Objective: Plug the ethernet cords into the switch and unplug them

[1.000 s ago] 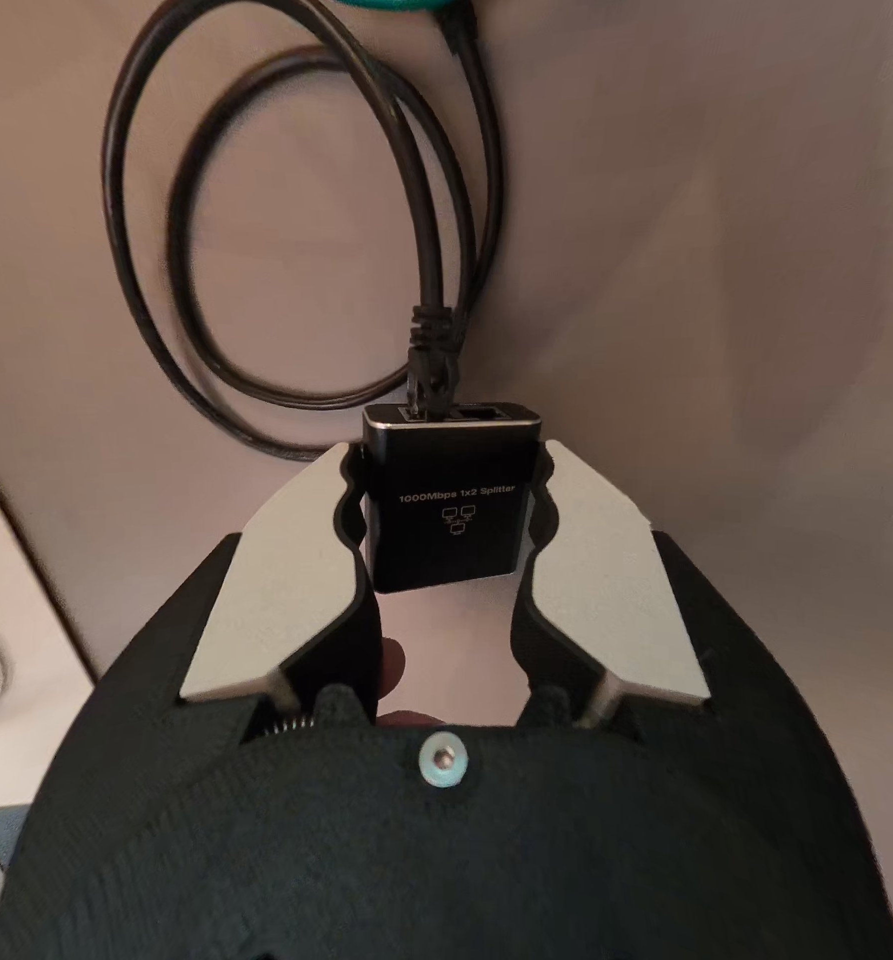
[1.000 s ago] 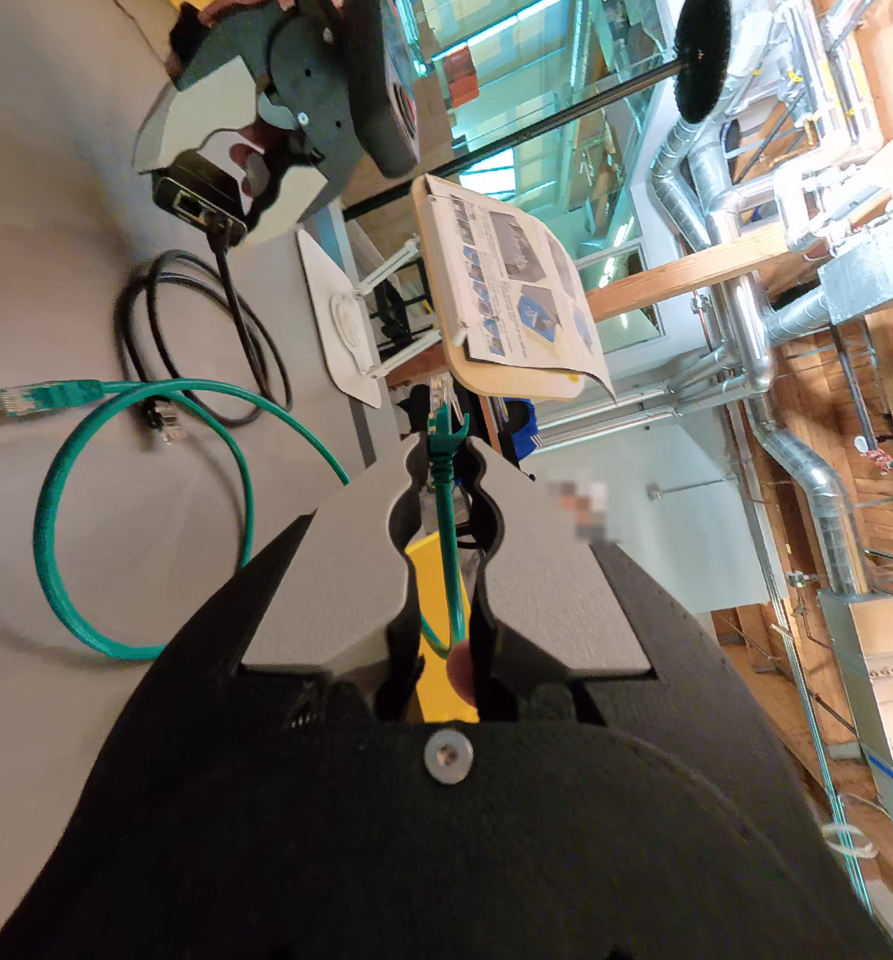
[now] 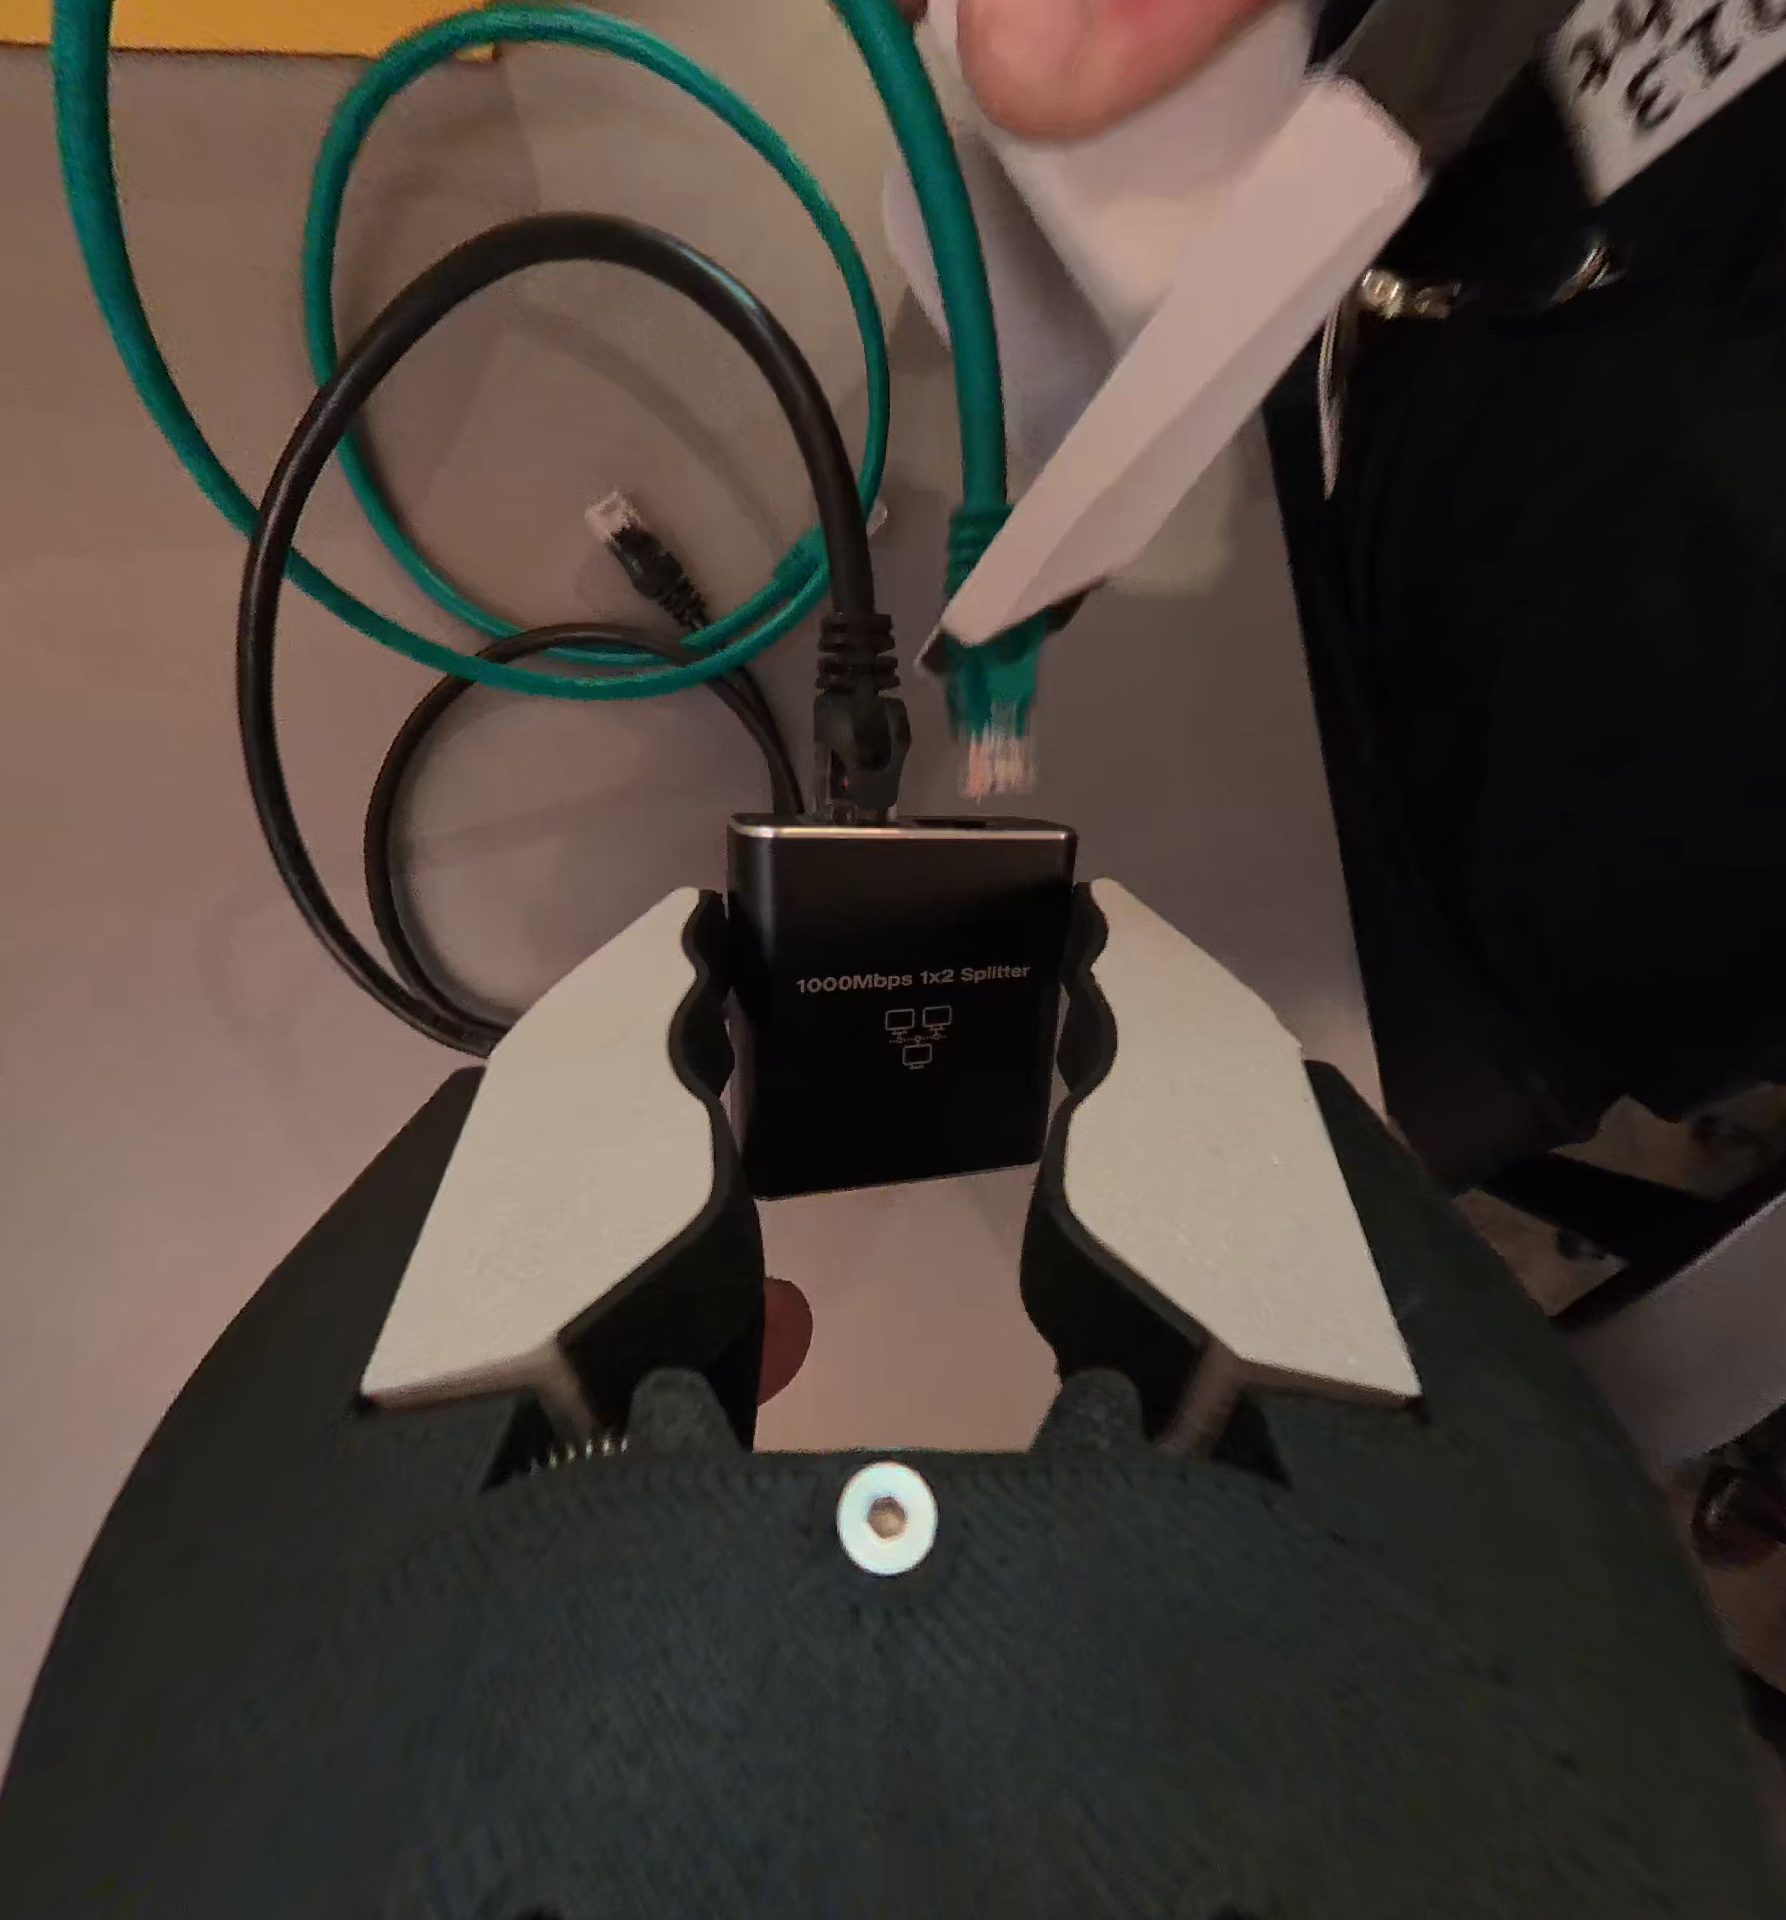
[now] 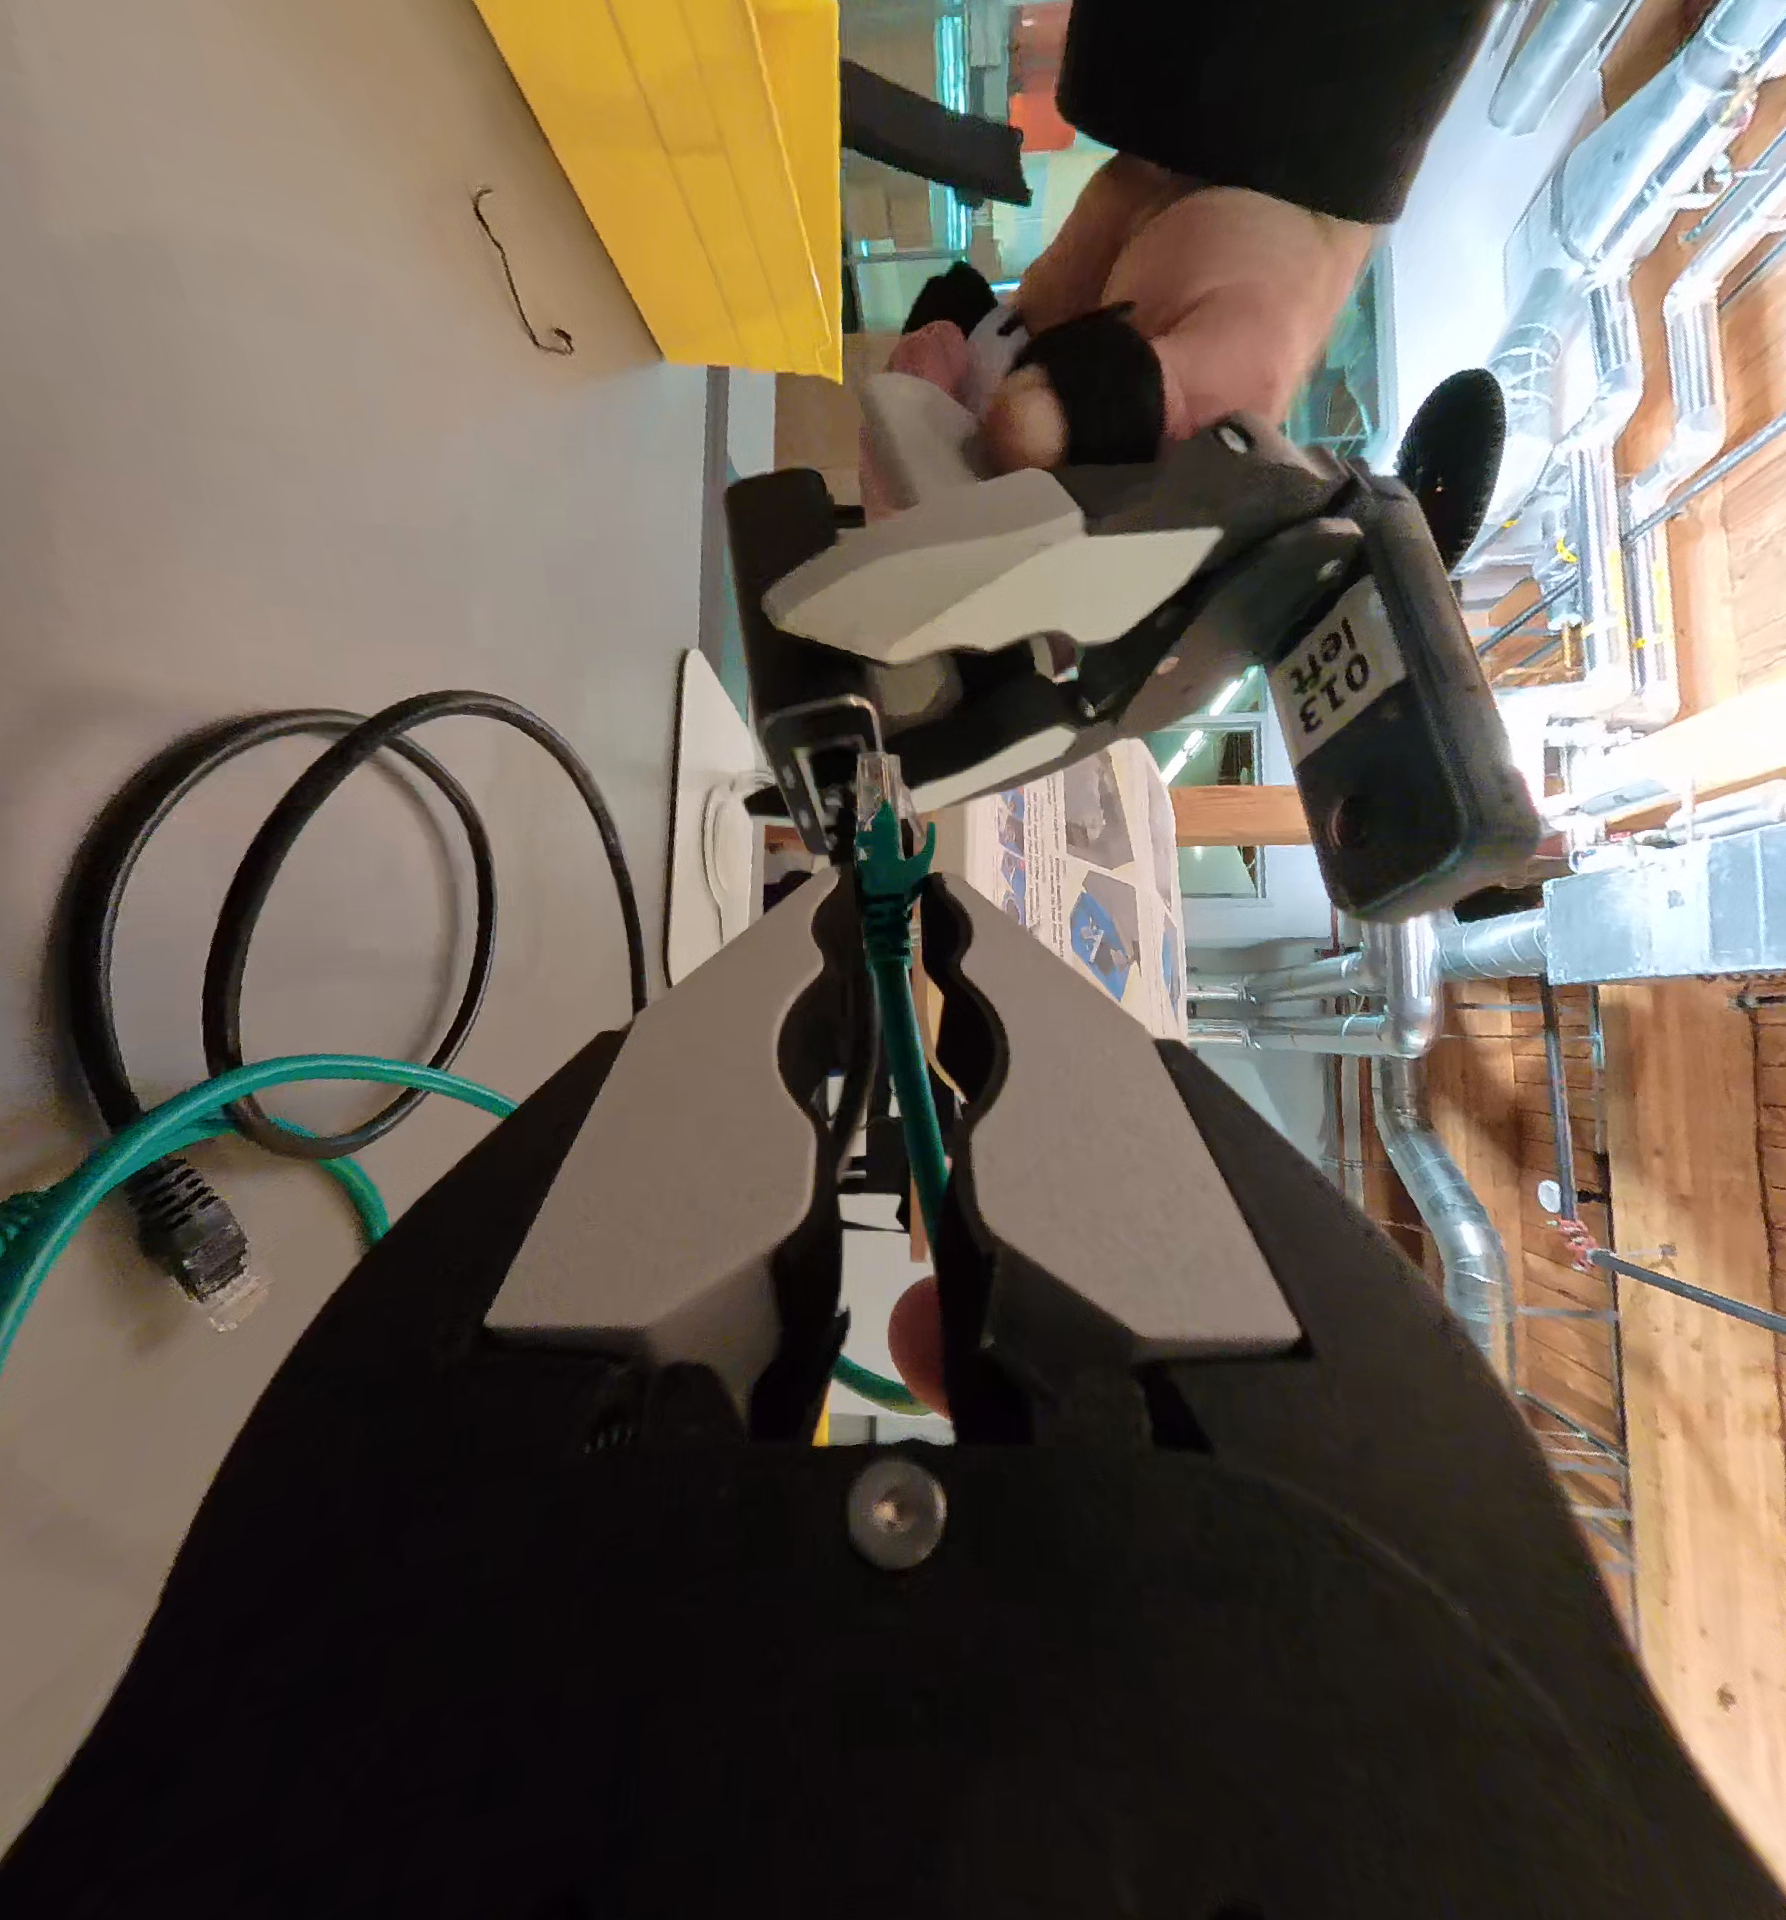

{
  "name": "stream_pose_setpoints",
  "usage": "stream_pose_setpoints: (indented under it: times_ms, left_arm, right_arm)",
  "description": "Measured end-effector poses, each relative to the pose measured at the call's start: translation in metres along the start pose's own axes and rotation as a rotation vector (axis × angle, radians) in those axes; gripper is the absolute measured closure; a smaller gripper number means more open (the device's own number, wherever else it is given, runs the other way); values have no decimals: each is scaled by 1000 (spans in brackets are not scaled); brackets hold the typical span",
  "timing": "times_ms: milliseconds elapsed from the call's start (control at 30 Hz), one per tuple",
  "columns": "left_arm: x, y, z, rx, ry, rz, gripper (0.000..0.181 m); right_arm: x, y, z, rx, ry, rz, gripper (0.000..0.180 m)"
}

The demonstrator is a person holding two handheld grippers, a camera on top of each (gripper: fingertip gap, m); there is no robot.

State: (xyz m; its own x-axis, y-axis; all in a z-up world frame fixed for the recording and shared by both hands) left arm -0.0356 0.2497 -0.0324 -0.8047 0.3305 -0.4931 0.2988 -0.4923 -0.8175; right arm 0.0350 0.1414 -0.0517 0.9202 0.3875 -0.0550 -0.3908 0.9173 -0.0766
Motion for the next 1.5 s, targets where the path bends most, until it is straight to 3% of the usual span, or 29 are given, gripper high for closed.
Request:
stream_pose_setpoints:
  times_ms: [467, 1500]
  left_arm:
    - [-12, 8, -5, 57, -37, 13, 120]
    - [6, 52, -9, 37, -60, 31, 121]
  right_arm:
    - [9, -3, -8, -17, -80, -9, 170]
    - [7, 0, -38, -133, -79, 30, 171]
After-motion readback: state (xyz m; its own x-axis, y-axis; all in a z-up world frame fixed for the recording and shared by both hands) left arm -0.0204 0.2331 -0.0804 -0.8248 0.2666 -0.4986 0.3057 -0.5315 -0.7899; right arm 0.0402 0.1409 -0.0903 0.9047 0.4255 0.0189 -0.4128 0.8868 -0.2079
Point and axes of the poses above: each gripper's, where its closed fingertips meet, y out along the fingers, x out of its underside, z = x × y across the jaws, the point moved 7 cm from there along -y, back along the fingers, and after that the axes turned 1 degree about z, right-handed, at the moved point
